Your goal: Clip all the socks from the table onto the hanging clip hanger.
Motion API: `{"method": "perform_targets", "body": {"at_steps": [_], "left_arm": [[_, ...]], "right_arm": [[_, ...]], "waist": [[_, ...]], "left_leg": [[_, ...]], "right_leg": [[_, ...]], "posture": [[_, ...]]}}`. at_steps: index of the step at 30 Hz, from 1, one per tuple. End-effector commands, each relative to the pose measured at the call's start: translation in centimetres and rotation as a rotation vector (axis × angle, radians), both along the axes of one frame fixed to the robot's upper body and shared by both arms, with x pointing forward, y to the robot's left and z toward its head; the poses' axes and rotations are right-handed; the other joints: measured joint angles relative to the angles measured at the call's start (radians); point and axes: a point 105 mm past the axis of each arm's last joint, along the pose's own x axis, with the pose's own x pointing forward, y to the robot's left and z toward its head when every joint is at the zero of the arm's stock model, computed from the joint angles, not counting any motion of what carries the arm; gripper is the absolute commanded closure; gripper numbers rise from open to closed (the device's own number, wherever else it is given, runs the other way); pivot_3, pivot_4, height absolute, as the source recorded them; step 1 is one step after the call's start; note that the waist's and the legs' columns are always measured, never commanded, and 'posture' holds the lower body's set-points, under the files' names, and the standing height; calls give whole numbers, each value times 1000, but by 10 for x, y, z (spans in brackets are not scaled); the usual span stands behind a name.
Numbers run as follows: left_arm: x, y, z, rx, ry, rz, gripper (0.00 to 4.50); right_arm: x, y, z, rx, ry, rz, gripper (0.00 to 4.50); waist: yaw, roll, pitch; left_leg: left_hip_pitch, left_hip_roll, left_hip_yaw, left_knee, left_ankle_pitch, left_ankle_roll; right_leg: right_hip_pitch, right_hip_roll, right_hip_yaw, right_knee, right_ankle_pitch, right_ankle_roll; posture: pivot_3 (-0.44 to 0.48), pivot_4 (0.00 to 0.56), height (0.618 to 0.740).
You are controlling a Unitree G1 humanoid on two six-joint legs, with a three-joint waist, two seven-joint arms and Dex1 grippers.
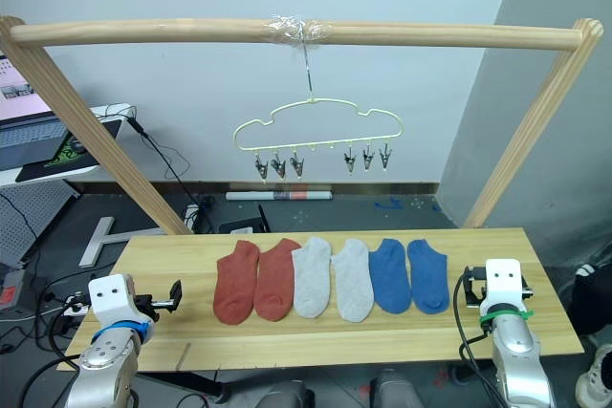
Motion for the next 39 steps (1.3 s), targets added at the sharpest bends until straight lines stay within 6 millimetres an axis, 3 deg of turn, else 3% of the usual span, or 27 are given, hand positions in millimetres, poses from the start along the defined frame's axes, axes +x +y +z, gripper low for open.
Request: {"method": "perform_targets", "body": {"at_steps": [1, 11, 17, 22, 27, 30, 34, 37, 39], "left_arm": [[2, 8, 18, 32, -50, 9, 20], [3, 9, 28, 14, -98, -9, 20], [10, 4, 55, 10, -175, -67, 20], [14, -6, 78, 25, -229, -146, 20], [22, -29, 104, 7, -309, -242, 20], [32, -60, 127, -46, -393, -359, 606], [41, -89, 138, -132, -418, -445, 1768], [46, -103, 143, -131, -429, -492, 1768], [54, -112, 148, -129, -449, -498, 1768]], "right_arm": [[7, -3, 18, -18, -66, -2, 0], [12, 0, 25, -22, -84, 10, 0], [20, 5, 38, -21, -118, 55, 0], [30, 21, 54, -12, -144, 157, 0], [38, 41, 68, -5, -162, 290, 0], [47, 54, 83, -14, -188, 379, 0], [52, 71, 94, -5, -204, 471, 0], [53, 86, 101, 16, -211, 543, 0], [51, 109, 111, 44, -229, 676, 0]], "waist": [[0, 0, 2], [1, -2, 13], [1, -3, 19], [1, -2, 21], [1, -2, 26], [2, -3, 32], [3, -4, 34], [3, -5, 36], [3, -6, 39]], "left_leg": [[0, 0, 0, 0, 0, 0], [-5, 1, 0, 0, 0, 0], [-7, 1, 0, 0, 0, 0], [-7, 1, 0, 0, 0, 0], [-8, 1, 0, 0, 0, 0], [-8, 1, 0, 1, 0, 0], [-9, 0, 0, 1, 0, 0], [-9, 0, -1, 1, 0, 0], [-11, 1, 0, 1, 0, -1]], "right_leg": [[0, 0, 0, 0, 0, 0], [-6, 0, 0, 0, 0, 0], [-7, 0, -1, 0, 0, 0], [-7, 0, -1, 0, 0, 0], [-7, 0, -1, 0, 0, 0], [-7, 0, -1, 0, 0, 0], [-7, 0, -1, 0, 1, 1], [-8, 0, -1, 0, 1, 1], [-9, 0, -1, 0, 1, 1]], "posture": [[-4, 135, 740], [-3, 142, 740], [1, 148, 740], [9, 154, 740], [16, 159, 740], [21, 162, 740], [21, 167, 740], [17, 168, 740], [3, 171, 740]]}}
